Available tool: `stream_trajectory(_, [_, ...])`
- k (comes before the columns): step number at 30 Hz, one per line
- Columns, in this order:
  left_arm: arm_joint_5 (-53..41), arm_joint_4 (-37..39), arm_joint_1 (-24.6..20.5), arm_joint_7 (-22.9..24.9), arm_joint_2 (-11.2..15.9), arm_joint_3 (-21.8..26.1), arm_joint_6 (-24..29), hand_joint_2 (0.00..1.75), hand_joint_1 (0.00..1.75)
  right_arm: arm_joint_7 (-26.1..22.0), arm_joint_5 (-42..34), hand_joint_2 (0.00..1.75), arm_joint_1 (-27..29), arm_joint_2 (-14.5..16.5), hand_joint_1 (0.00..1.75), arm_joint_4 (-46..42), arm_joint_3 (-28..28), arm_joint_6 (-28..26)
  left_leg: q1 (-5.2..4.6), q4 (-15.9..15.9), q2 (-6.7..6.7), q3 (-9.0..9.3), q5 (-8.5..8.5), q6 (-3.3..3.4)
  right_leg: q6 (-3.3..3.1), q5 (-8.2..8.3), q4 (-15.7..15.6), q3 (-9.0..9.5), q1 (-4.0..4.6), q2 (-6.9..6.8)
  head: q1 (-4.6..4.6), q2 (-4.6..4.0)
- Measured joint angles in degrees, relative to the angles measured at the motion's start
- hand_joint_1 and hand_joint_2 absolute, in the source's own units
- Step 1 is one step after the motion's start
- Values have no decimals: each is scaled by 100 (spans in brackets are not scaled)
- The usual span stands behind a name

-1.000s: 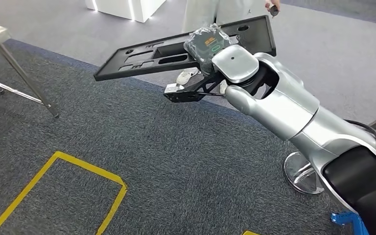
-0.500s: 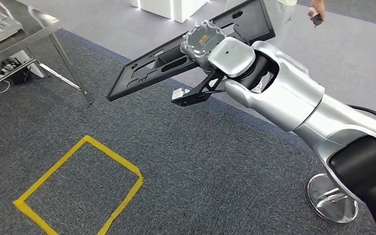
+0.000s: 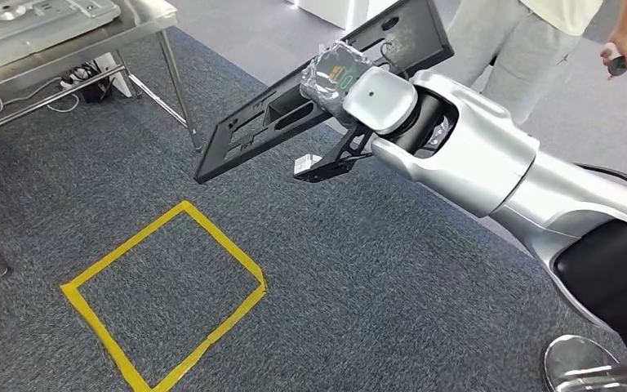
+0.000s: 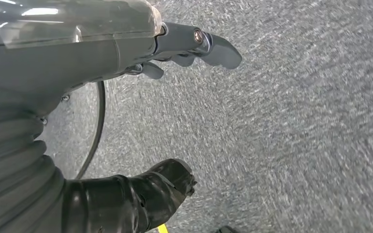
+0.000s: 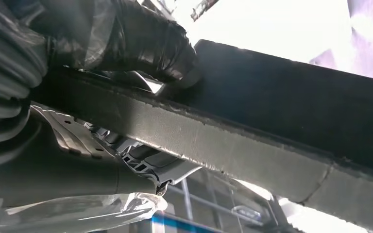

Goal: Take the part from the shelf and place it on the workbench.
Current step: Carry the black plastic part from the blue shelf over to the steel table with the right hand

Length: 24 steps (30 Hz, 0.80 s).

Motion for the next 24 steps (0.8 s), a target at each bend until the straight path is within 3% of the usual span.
stream_trajectory(2, [0, 0, -4, 0, -1, 0, -9, 175, 0, 2, 9, 175, 9, -42, 175, 6, 66, 2, -18, 1, -151, -1, 4, 21, -2, -209, 669, -352, 1, 105, 1, 0])
stream_trajectory(3, [0, 0, -3, 0, -2, 0, -14, 175, 0, 2, 9, 175, 16, -55, 175, 10, 94, 3, -27, 3, -233, 0, 7, 24, -19, -149, 734, -415, 6, 121, 1, -1])
stream_trajectory(5, [0, 0, -1, 0, -2, -1, -19, 175, 0, 2, 9, 175, 13, -64, 175, 15, 124, 4, -46, 7, -390, 8, 9, 25, -91, 250, 215, -226, 24, 202, 1, -1])
stream_trajectory(7, [0, 2, -3, 0, -17, -2, -23, 175, 0, 3, 9, 175, -8, -76, 175, 16, 128, 2, -55, 13, -528, 1, 18, 10, -194, 593, -543, 96, 29, 454, -1, 0])
stream_trajectory(9, [2, 4, -5, -1, -31, -2, -27, 175, 0, 7, -28, 175, -22, -83, 175, 16, 129, -10, -31, 5, -654, -32, 42, -42, -245, 668, -871, 238, 42, 578, 0, 0])
stream_trajectory(11, [9, 4, 4, -2, -30, 0, -32, 175, 0, 71, -242, 175, -3, -64, 175, 15, 97, -68, -7, -23, -782, -57, 68, -113, -256, 693, -957, 283, 32, 437, 3, 0])
stream_trajectory(12, [18, 5, 11, -2, -37, 1, -38, 175, 0, 150, -437, 175, 41, -47, 175, 14, 30, -121, -20, 1, -727, -74, 45, -141, -274, 717, -1025, 327, 14, 358, 1, 0])
stream_trajectory(13, [28, 5, 14, -2, -41, 1, -43, 175, 0, 264, -676, 175, 106, -28, 175, 7, -85, -201, -35, 116, -585, -128, -36, -165, -298, 745, -1097, 372, -4, 275, -12, 1])
stream_trajectory(15, [47, -2, 15, -2, -49, 1, -56, 175, 0, 557, -1181, 175, 295, 6, 175, -52, -421, -412, -51, 654, -181, -371, -336, -205, -330, 773, -1176, 430, -4, 122, -35, 0])
stream_trajectory(16, [52, -10, 12, -2, -48, 1, -63, 175, 0, 710, -1405, 175, 406, 23, 175, -107, -606, -520, -36, 1008, -61, -541, -490, -231, -334, 770, -1176, 436, 1, 43, -44, 0])
stream_trajectory(18, [59, -23, 12, -1, -54, 2, -81, 175, 0, 947, -1746, 175, 653, 62, 175, -231, -942, -647, 3, 1382, 28, -725, -567, -282, -313, 743, -1157, 438, -4, -118, -45, -1])
stream_trajectory(19, [61, -32, 14, 1, -57, 2, -91, 175, 0, 1019, -1857, 175, 767, 78, 175, -288, -1090, -667, 23, 1292, 57, -677, -472, -306, -294, 721, -1136, 438, -13, -199, -45, -1])
stream_trajectory(21, [63, -65, 17, 4, -64, 1, -105, 175, 0, 1100, -1957, 175, 915, 102, 175, -383, -1308, -681, 36, 622, 220, -324, -166, -346, -230, 648, -1051, 434, -30, -358, -46, -1])
stream_trajectory(23, [64, -107, 17, 9, -76, 0, -122, 175, 0, 1134, -1987, 175, 964, 115, 175, -441, -1451, -707, 15, 130, 402, -69, -26, -309, -154, 569, -954, 414, 2, -483, -49, 0])
stream_trajectory(24, [64, -126, 22, 12, -82, 1, -129, 175, 0, 1139, -2021, 175, 979, 126, 175, -457, -1507, -720, 0, 78, 430, -53, -43, -263, -125, 546, -928, 411, 30, -538, -47, 0])
